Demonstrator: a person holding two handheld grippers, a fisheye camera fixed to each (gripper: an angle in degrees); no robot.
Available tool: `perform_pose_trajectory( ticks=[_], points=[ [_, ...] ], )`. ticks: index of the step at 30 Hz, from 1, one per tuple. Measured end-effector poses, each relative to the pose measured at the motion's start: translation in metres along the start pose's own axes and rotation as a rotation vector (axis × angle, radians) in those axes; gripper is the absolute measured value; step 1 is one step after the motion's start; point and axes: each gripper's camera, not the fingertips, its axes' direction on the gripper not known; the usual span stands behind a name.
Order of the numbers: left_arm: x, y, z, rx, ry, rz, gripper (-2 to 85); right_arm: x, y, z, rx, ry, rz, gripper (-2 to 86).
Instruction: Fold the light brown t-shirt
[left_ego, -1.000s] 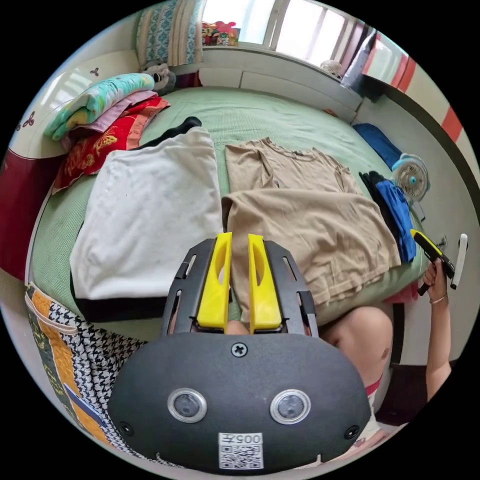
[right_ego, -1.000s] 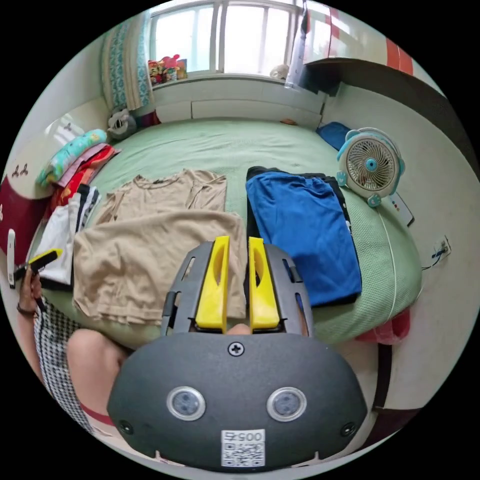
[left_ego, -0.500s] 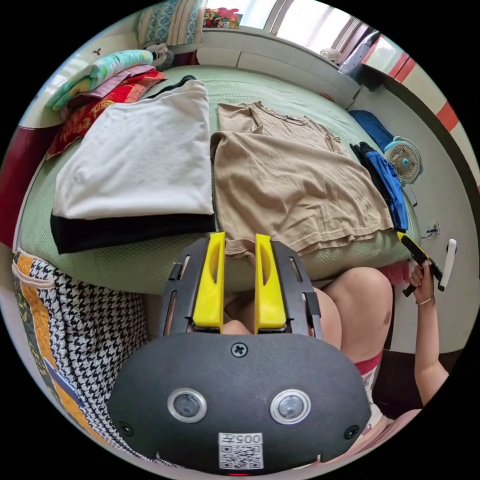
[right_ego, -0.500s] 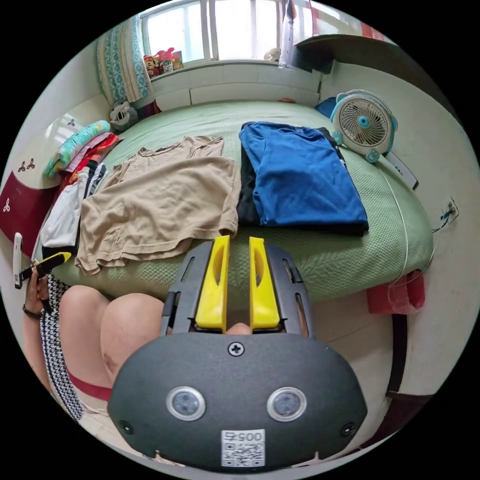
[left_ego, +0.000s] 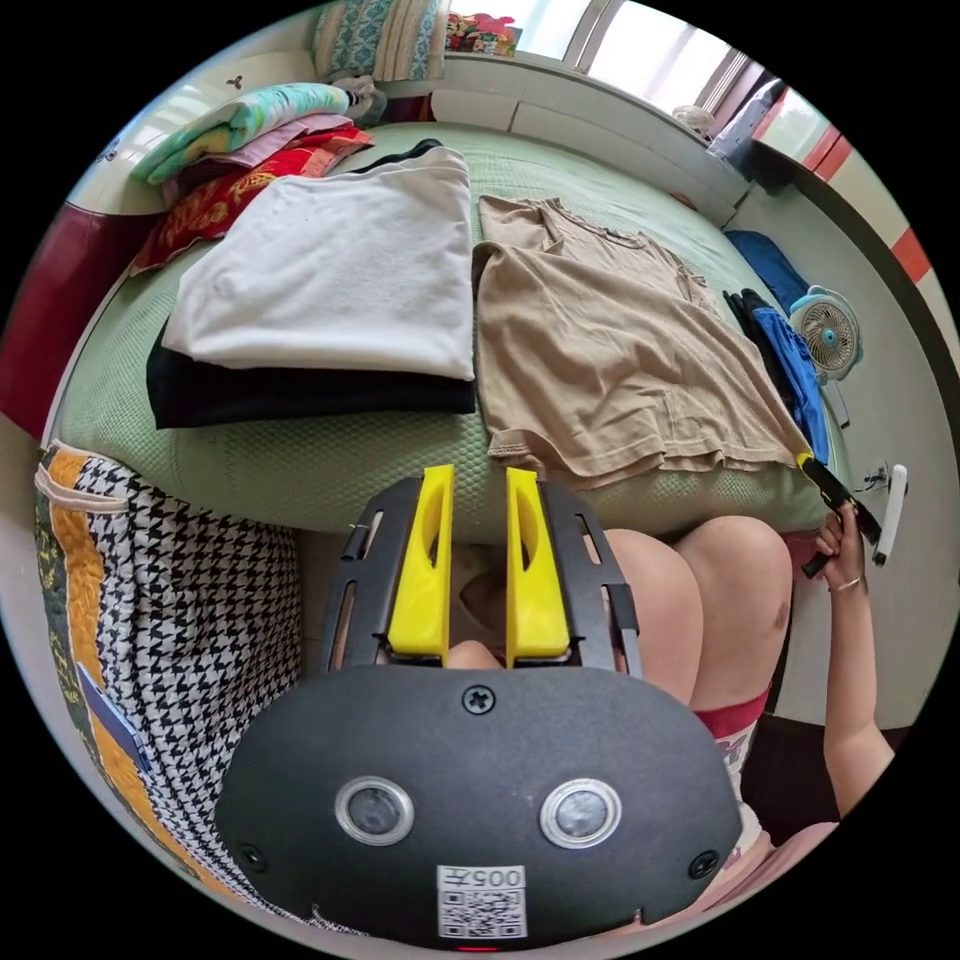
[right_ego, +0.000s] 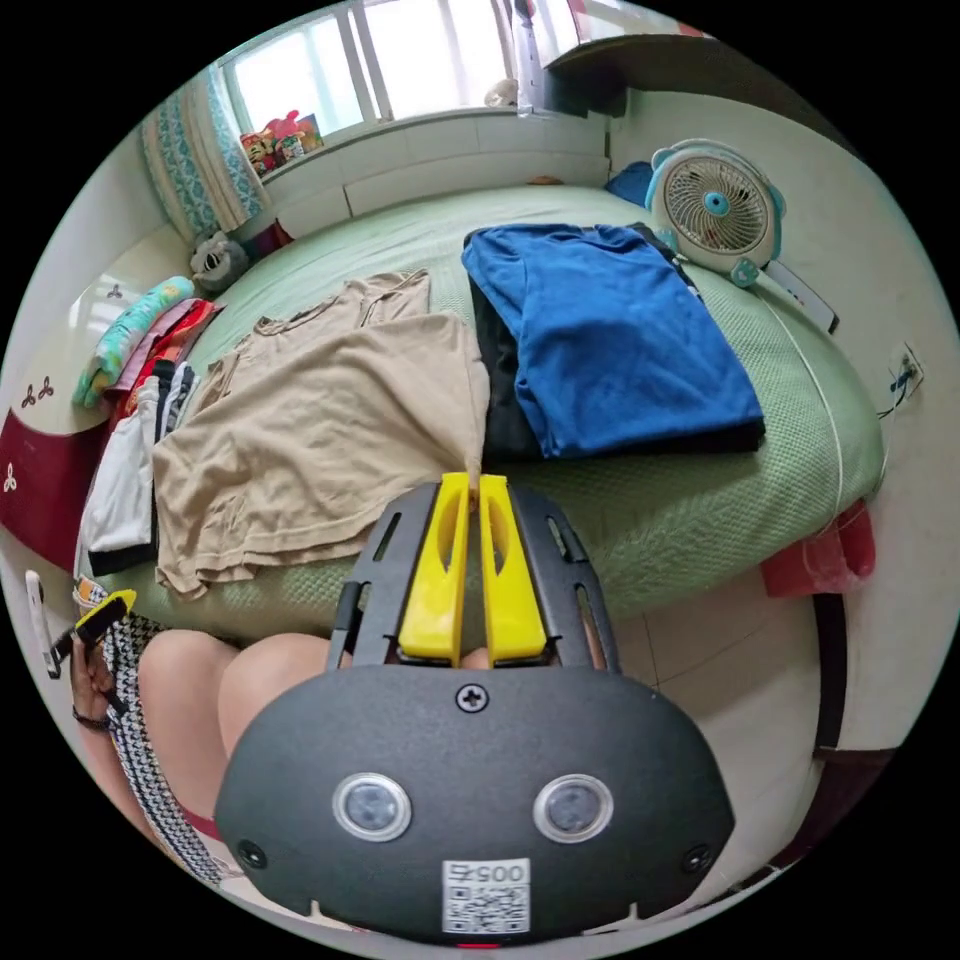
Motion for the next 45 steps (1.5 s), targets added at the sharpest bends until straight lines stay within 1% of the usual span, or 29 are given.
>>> perform_pose_trajectory(
  ticks=[5,7,12,15,18,21,24,26,28,30,32,33,37,42,45],
  points=[
    [-0.001,-0.005,0.01,-0.001,0.041,0.003,8.7,0.025,0.028,-0.023,0.051,-0.009,0.015,-1.5],
    [0.002,-0.01,0.015,0.007,0.025,0.009,8.8,0.026,0.031,-0.021,0.038,0.009,-0.001,-1.5],
    [0.002,-0.023,0.032,0.003,0.072,0.012,9.4,0.022,0.029,-0.007,-0.006,0.029,0.008,-1.4],
    [0.008,-0.029,0.048,-0.028,0.024,0.058,9.6,0.017,0.028,0.0,-0.023,0.032,0.001,-1.4],
    [0.012,-0.03,0.068,-0.104,-0.036,0.082,7.6,0.014,0.027,0.006,-0.036,0.046,-0.004,-1.4],
    [0.015,-0.017,0.067,-0.081,-0.053,0.136,4.0,0.015,0.026,0.008,-0.037,0.041,0.002,-1.4],
    [0.012,0.001,0.065,-0.086,-0.122,0.18,3.2,0.015,0.024,0.011,-0.04,0.042,-0.003,-1.5],
    [0.005,0.009,0.066,-0.101,-0.135,0.177,2.7,0.013,0.023,0.015,-0.051,0.053,-0.009,-1.5],
    [-0.01,0.016,0.07,-0.147,-0.225,0.113,0.9,0.011,0.022,0.019,-0.058,0.063,-0.006,-1.5],
    [-0.021,0.022,0.071,-0.163,-0.268,0.092,0.4,0.01,0.021,0.021,-0.062,0.068,-0.002,-1.4],
    [-0.029,0.025,0.069,-0.152,-0.222,0.065,0.5,0.007,0.019,0.024,-0.071,0.07,-0.003,-1.4],
    [-0.032,0.026,0.065,-0.122,-0.172,0.047,1.1,0.007,0.019,0.025,-0.072,0.072,-0.004,-1.4],
    [-0.03,0.016,0.056,-0.029,-0.027,0.011,5.4,0.002,0.018,0.027,-0.081,0.08,-0.009,-1.4],
    [-0.019,0.0,0.064,-0.024,0.031,0.017,7.3,-0.002,0.016,0.025,-0.084,0.092,-0.015,-1.4],
    [-0.014,-0.001,0.075,-0.068,0.032,0.011,7.0,-0.003,0.015,0.023,-0.085,0.094,-0.019,-1.4]
  ],
)
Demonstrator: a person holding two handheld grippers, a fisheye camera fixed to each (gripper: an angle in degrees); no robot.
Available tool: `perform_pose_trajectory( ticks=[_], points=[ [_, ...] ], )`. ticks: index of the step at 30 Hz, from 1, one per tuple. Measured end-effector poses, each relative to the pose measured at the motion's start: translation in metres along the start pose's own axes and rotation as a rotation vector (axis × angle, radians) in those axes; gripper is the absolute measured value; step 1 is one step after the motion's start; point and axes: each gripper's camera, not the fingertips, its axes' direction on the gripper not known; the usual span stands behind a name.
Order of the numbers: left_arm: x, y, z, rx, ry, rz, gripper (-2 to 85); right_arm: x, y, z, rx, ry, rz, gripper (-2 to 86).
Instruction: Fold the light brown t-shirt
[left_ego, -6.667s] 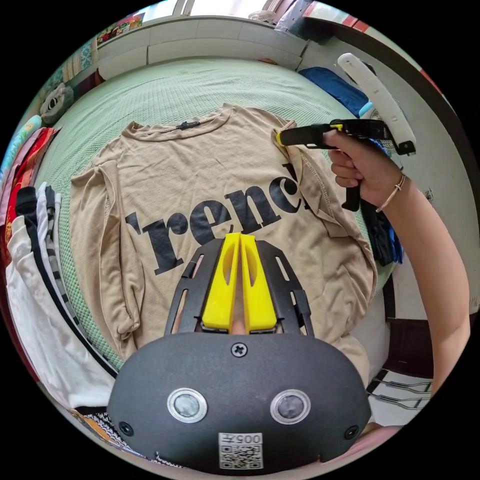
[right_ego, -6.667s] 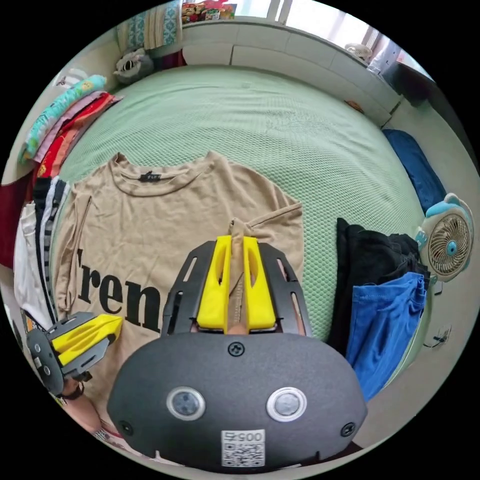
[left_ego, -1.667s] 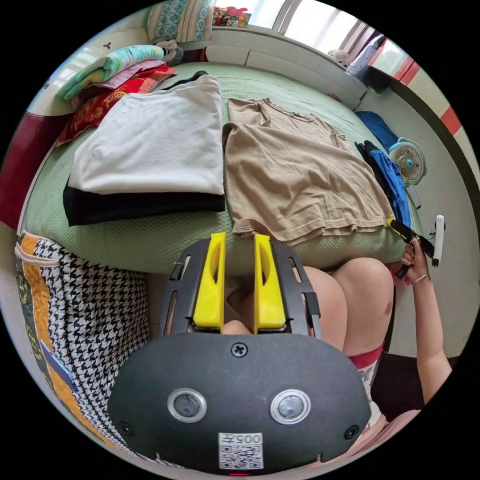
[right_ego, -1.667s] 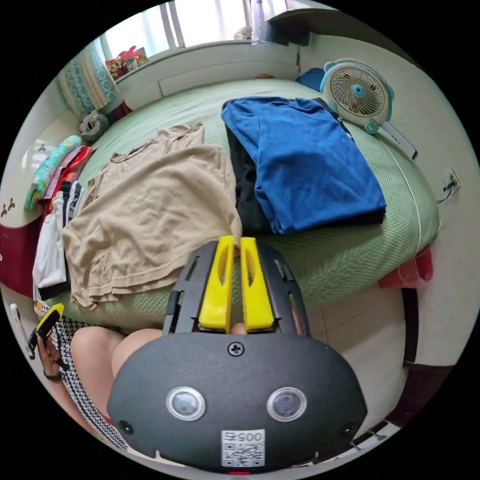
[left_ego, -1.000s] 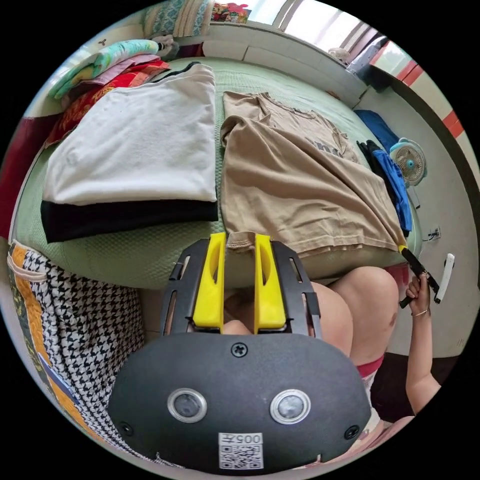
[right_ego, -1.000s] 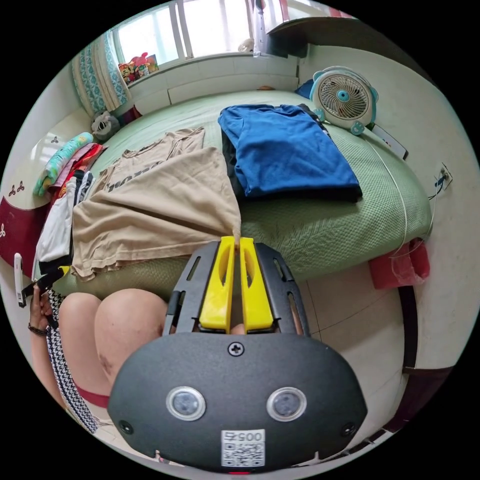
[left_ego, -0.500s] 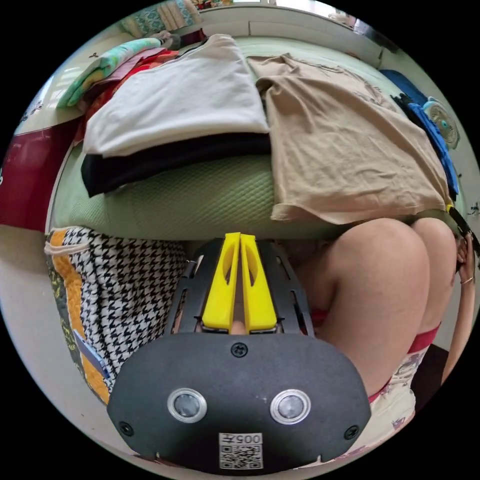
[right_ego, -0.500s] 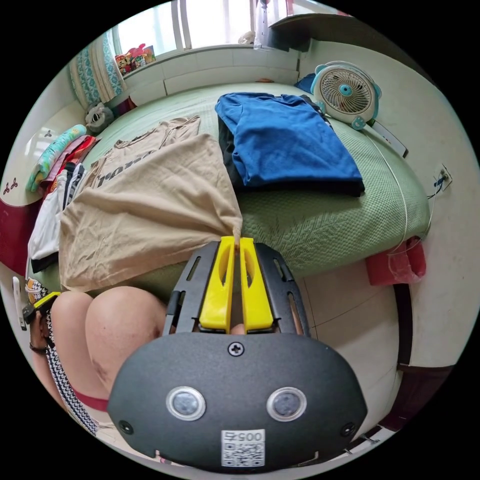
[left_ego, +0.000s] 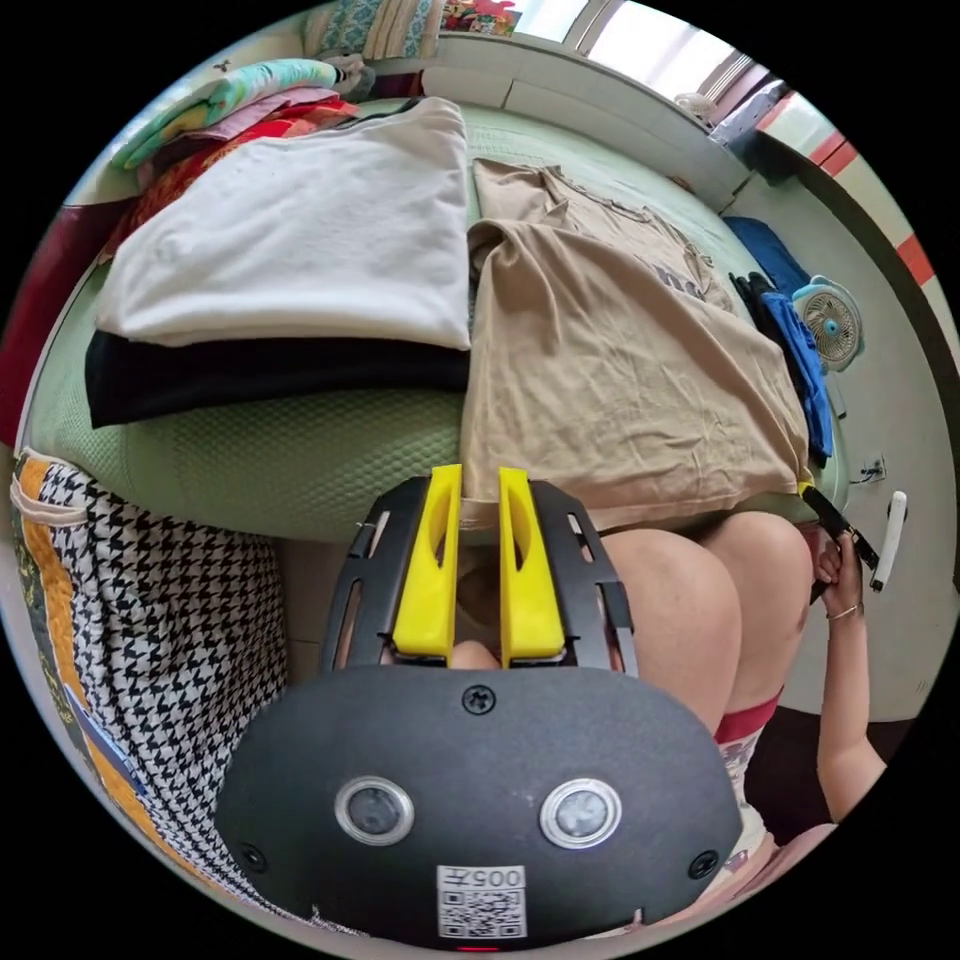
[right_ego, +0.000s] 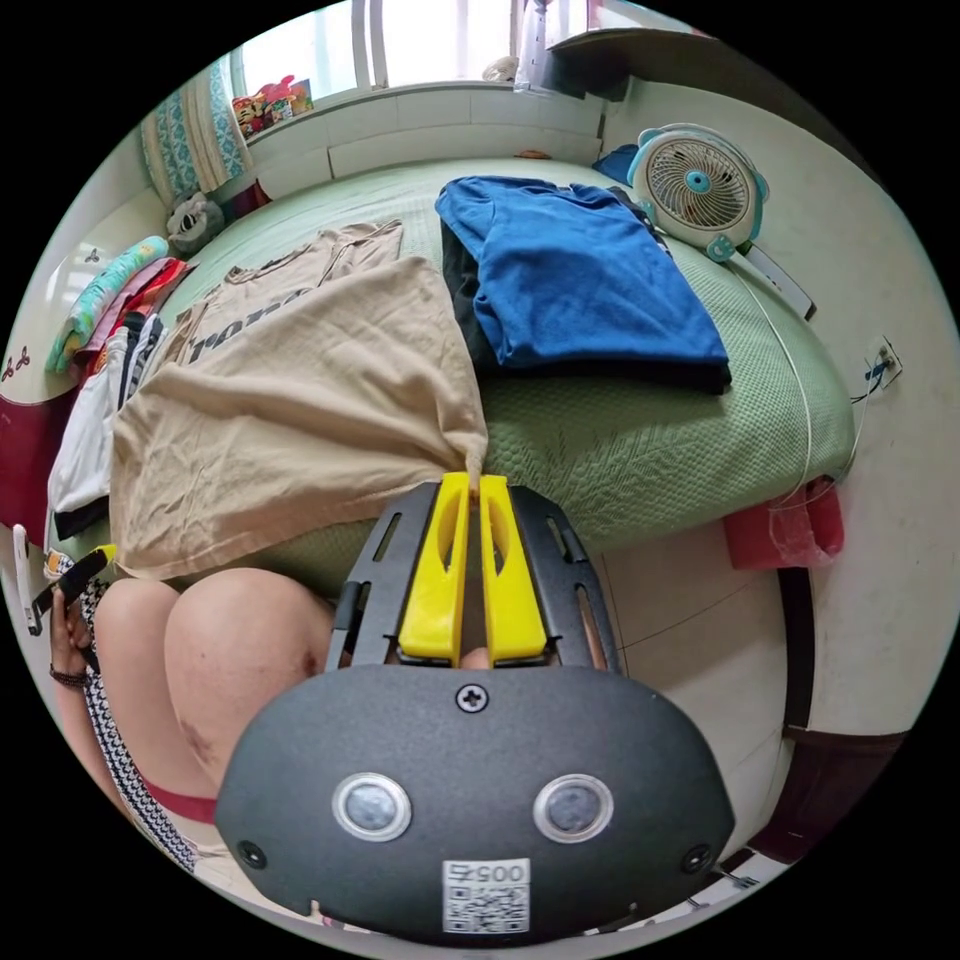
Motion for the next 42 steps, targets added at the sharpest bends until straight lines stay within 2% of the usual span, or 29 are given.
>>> perform_pose_trajectory(
  ticks=[8,13,18,24,28,35,38,42],
  points=[
    [-0.007,0.035,0.01,-0.084,-0.081,0.004,5.3,0.0,-0.001,-0.003,-0.005,0.001,-0.003,-1.4],
    [-0.014,0.05,-0.004,-0.055,-0.032,-0.017,8.2,0.0,-0.001,-0.004,-0.009,-0.003,0.004,-1.4],
    [0.001,0.055,-0.018,-0.03,-0.061,0.026,8.3,0.001,0.003,-0.01,-0.007,-0.006,0.006,-1.4],
    [0.017,0.06,-0.011,-0.045,0.023,0.066,9.4,0.006,0.009,-0.018,-0.007,-0.011,0.006,-1.5],
    [0.034,0.069,-0.008,-0.054,-0.078,0.097,9.5,0.009,0.013,-0.026,-0.006,-0.005,-0.004,-1.5],
    [0.039,0.094,-0.028,-0.048,-0.098,0.056,10.7,0.019,0.024,-0.039,-0.002,-0.016,0.002,-1.4],
    [0.041,0.108,-0.045,-0.006,-0.054,0.027,10.8,0.022,0.03,-0.044,0.0,-0.018,-0.005,-1.4],
    [0.055,0.112,-0.039,-0.07,-0.097,0.042,10.4,0.026,0.037,-0.051,-0.005,-0.015,-0.007,-1.4]
  ],
)
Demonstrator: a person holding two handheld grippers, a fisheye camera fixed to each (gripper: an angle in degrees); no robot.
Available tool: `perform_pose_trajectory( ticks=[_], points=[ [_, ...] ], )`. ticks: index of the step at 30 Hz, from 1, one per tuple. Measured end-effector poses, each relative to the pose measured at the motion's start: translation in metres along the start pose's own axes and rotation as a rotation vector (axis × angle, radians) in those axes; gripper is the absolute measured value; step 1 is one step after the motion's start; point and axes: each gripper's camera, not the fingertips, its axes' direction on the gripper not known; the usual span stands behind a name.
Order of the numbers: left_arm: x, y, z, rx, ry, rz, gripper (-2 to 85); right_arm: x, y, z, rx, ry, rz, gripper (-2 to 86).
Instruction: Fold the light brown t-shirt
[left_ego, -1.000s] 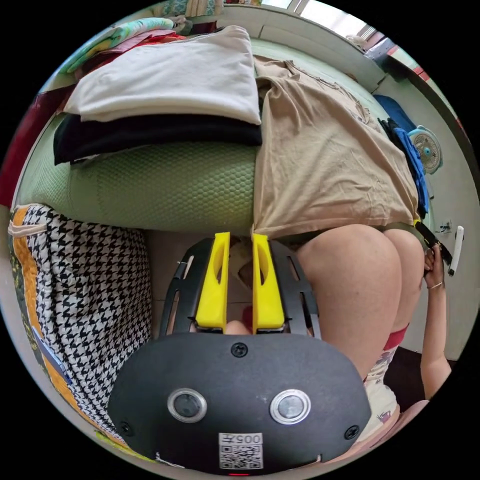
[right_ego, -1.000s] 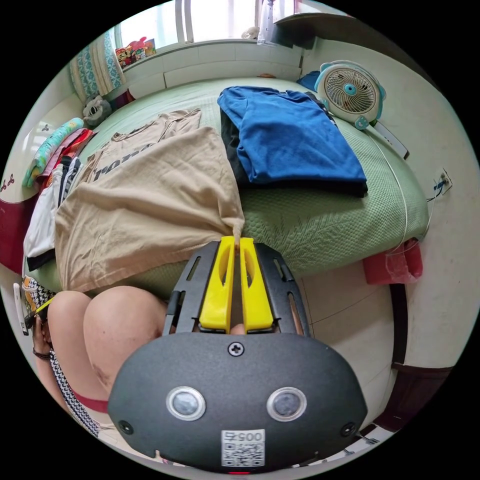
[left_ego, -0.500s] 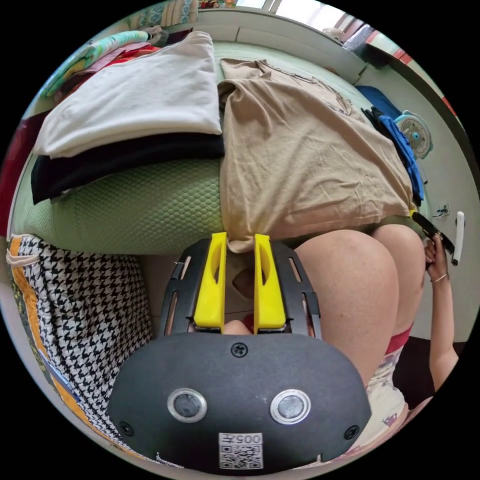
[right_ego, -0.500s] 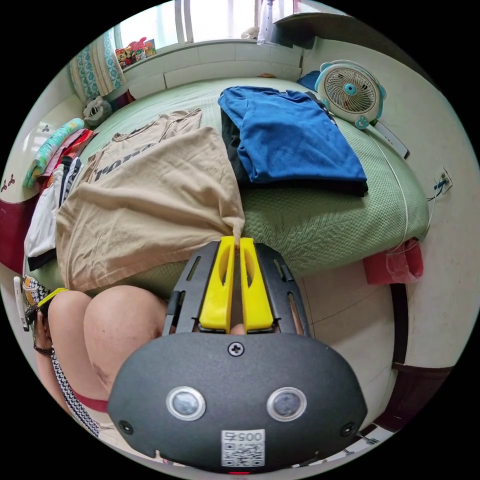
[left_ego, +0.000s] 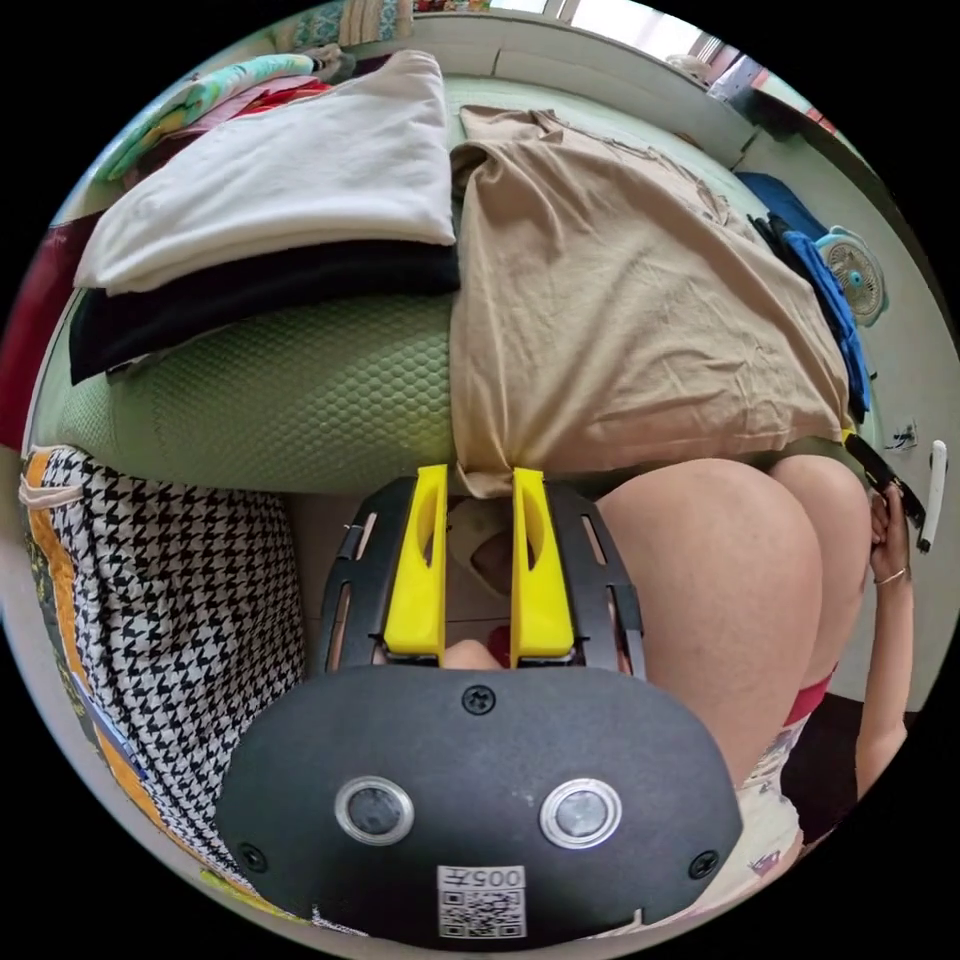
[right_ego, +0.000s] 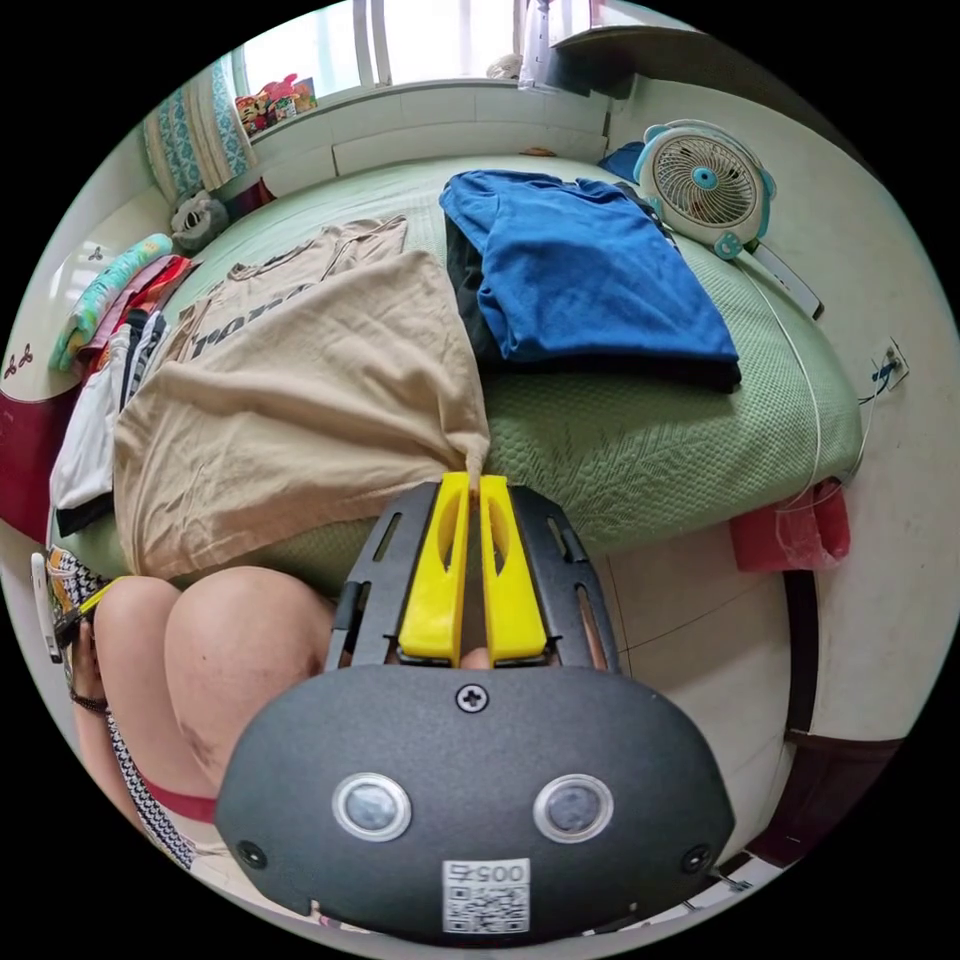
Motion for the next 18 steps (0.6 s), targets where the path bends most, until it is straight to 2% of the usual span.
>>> perform_pose_trajectory(
  ticks=[4,8,18],
  points=[
    [0.012,0.008,-0.014,-0.045,-0.068,-0.01,9.0,0.008,0.008,-0.016,0.011,-0.002,-0.006,-1.4],
    [0.014,0.026,-0.037,-0.03,-0.003,0.007,3.1,0.024,0.023,-0.041,0.047,-0.071,0.009,-1.4],
    [0.012,0.097,-0.18,0.209,0.068,0.079,0.7,0.038,0.06,-0.137,0.183,-0.067,-0.066,-1.5]
  ],
)
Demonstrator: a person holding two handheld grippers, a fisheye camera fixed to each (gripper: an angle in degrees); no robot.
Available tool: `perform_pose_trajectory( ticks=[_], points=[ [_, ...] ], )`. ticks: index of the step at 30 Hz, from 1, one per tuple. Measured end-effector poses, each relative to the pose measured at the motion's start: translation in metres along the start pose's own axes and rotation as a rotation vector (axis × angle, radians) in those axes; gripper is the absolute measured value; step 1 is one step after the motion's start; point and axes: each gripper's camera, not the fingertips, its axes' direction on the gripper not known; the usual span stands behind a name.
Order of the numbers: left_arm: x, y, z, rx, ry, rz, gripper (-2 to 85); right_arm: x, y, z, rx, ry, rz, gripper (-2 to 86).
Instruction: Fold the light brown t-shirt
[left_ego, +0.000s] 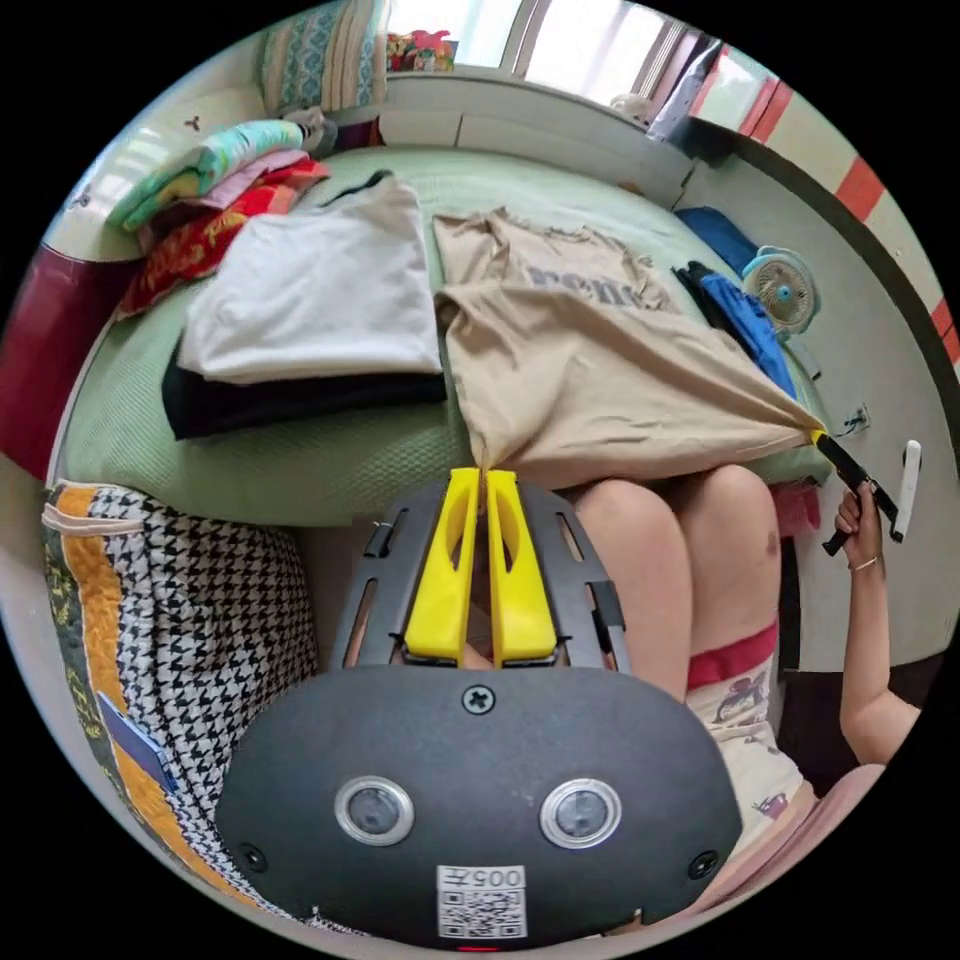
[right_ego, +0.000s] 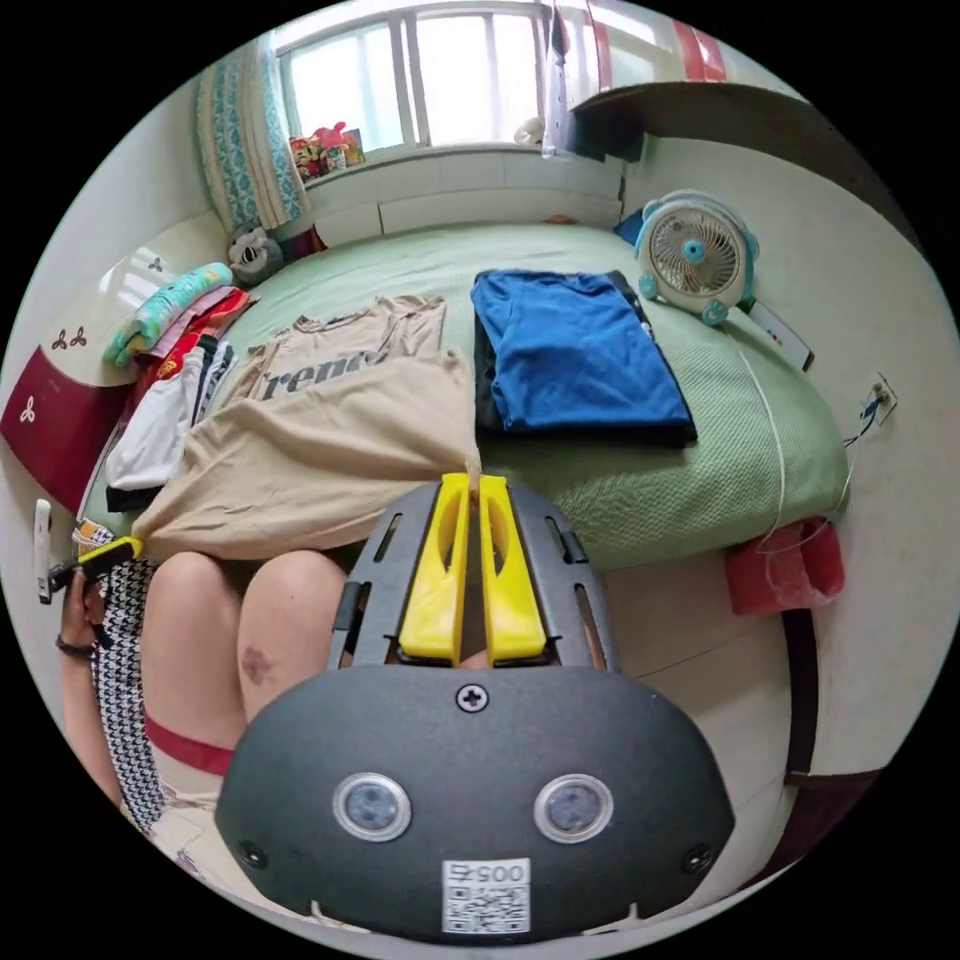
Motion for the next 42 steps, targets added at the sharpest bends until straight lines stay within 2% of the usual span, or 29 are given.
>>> perform_pose_trajectory(
  ticks=[4,10,21,28,33,42],
  points=[
    [0.006,0.021,-0.073,0.116,-0.014,0.012,0.6,0.003,0.009,-0.057,0.073,0.015,0.0,-1.6],
    [0.012,0.065,-0.145,0.168,0.0,-0.001,0.5,0.006,0.038,-0.13,0.113,-0.013,-0.024,-1.6],
    [0.011,0.122,-0.221,0.192,0.034,-0.06,0.5,0.027,0.096,-0.195,0.122,-0.051,0.022,-1.6],
    [0.022,0.134,-0.272,0.243,0.035,-0.012,0.5,0.053,0.116,-0.235,0.136,-0.128,0.08,-1.6],
    [0.019,0.121,-0.288,0.257,0.047,-0.008,0.5,0.063,0.113,-0.246,0.136,-0.132,0.093,-1.6],
    [0.005,0.065,-0.259,0.175,0.042,-0.05,0.5,0.061,0.086,-0.202,0.078,-0.081,0.113,-1.6]
  ],
)
